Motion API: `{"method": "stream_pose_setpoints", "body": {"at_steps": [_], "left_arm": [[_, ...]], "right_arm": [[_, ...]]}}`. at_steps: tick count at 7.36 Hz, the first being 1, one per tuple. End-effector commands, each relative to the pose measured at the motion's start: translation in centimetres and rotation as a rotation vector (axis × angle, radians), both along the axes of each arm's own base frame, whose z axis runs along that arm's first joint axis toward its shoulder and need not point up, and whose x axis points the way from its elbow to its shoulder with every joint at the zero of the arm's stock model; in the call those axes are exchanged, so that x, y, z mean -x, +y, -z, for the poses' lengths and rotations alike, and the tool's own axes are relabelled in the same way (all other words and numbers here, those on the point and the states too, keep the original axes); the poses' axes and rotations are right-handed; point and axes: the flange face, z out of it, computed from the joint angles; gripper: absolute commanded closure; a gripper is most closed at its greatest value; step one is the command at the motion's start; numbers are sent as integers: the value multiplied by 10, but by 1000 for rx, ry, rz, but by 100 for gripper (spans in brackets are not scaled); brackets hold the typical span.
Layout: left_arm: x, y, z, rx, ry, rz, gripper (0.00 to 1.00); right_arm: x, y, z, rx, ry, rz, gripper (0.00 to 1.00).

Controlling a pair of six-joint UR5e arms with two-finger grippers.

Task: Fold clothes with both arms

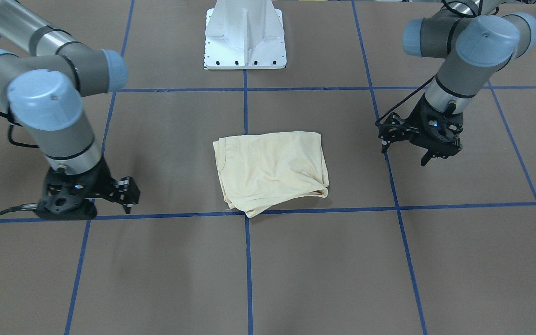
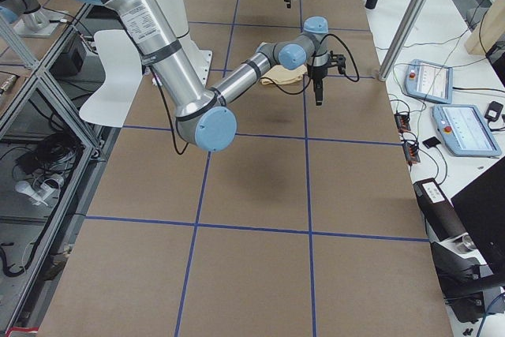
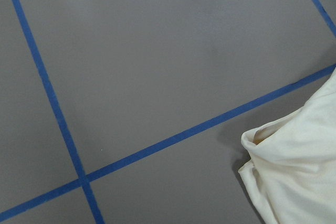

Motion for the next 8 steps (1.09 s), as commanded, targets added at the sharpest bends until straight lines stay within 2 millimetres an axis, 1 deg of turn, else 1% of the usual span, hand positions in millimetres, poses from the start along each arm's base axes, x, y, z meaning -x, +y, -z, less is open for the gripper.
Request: {"method": "stream_pose_setpoints", "body": {"at_steps": [1,2,3,4,5,6,7,8], "left_arm": [[58,-6,-20,28,-10,80,0],[82,-11,-32,47,-21,120,0],[103,-15,-40,66,-26,153,0],[129,-17,-46,121,21,155,0],[155,-21,-49,172,80,146,0],[182,-7,-84,137,38,107,0],[219,-11,-114,56,-17,58,0],[256,-11,-145,38,-57,51,0]], "right_arm": [[-147,19,-119,15,16,142,0],[-216,36,-174,-1,34,206,0],[-268,59,-218,2,42,238,0],[-312,84,-254,5,45,260,0],[-342,106,-276,-6,14,279,0],[-364,126,-286,-1,-56,258,0],[-369,133,-284,2,-65,237,0],[-370,134,-279,-1,-61,231,0]]}}
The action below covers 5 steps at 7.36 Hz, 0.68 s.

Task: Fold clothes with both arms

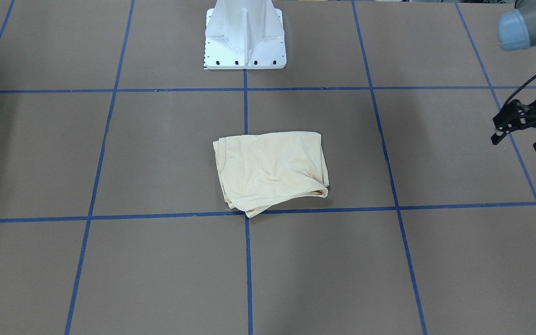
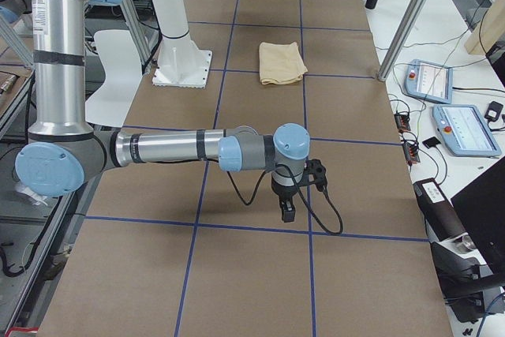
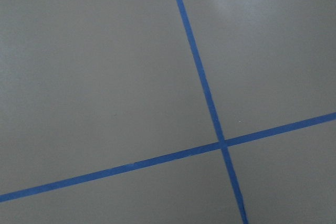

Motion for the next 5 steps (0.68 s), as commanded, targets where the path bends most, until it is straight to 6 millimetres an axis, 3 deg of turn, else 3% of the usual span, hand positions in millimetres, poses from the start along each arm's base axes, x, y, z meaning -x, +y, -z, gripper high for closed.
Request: {"method": "stream_pose_setpoints", "body": {"at_steps": [1,3,5], "left_arm": [[70,17,-63,-34,-70,-31,0],[100,53,-92,-7,-81,-19,0],[114,59,-118,53,-97,12,0]], "right_arm": [[-8,6,3,8,3,-31,0],[-11,5,10,21,65,-79,0],[-10,8,7,28,59,-79,0]]}}
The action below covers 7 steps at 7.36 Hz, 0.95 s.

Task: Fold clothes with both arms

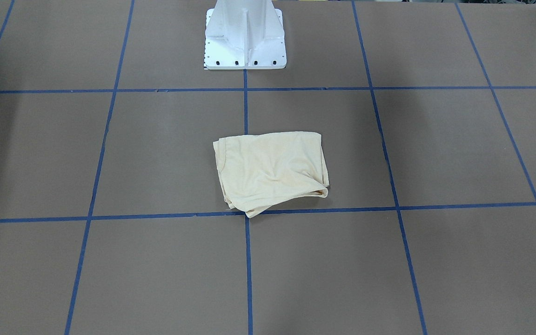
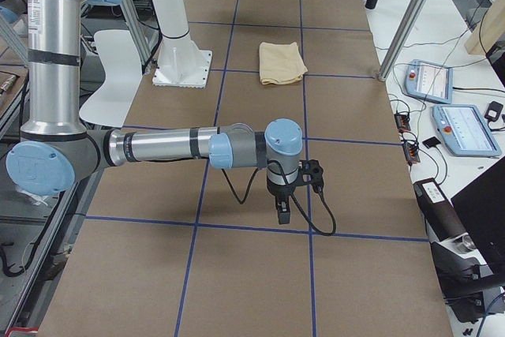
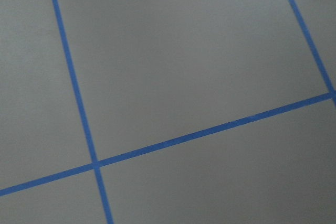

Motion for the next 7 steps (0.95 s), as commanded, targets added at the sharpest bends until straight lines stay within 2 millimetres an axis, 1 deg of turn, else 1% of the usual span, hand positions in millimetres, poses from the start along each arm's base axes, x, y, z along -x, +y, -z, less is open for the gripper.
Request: {"method": "stream_pose_setpoints", "body": {"at_steps": [1,2,3,5,7], "left_arm": [[26,12,-18,40,2,52,0],[26,27,-22,54,15,49,0],[26,29,-15,56,10,49,0],[24,27,-14,61,4,46,0],[24,29,-22,77,0,46,0]], "right_arm": [[0,6,-6,17,-2,-4,0],[0,7,-8,20,-2,-4,0],[0,7,-9,21,-2,-3,0],[1,7,-8,21,-3,-1,0],[1,7,-7,20,-6,-1,0]]}}
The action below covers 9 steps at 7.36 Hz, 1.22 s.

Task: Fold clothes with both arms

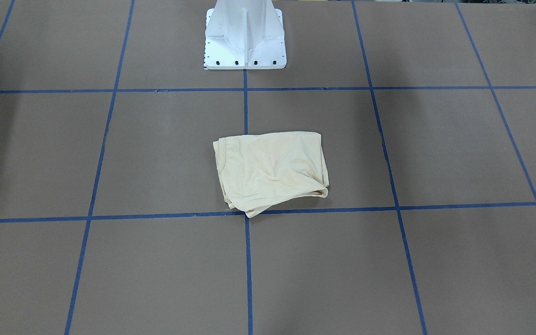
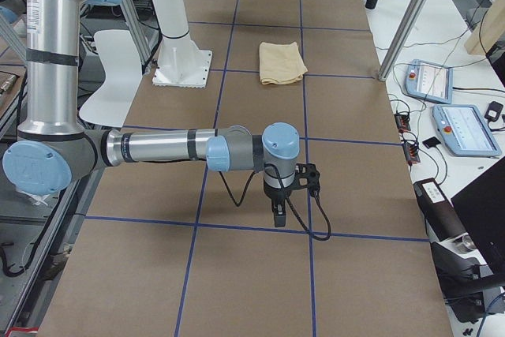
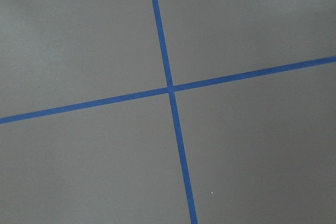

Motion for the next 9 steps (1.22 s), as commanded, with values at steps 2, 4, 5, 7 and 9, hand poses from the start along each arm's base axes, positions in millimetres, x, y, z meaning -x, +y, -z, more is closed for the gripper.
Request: {"method": "stream_pose_setpoints", "body": {"at_steps": [2,4,5,7,9], "left_arm": [[1,16,-15,35,-3,1,0],[0,16,-14,30,-3,-2,0],[0,15,-13,27,-3,-2,0],[0,15,-10,21,-1,-2,0],[0,14,-8,16,1,-1,0]], "right_arm": [[0,0,1,-2,-3,1,0],[0,0,1,-2,-4,1,0],[0,0,2,-3,-4,1,0],[2,0,2,-3,-6,4,0],[2,0,0,0,-6,4,0]]}}
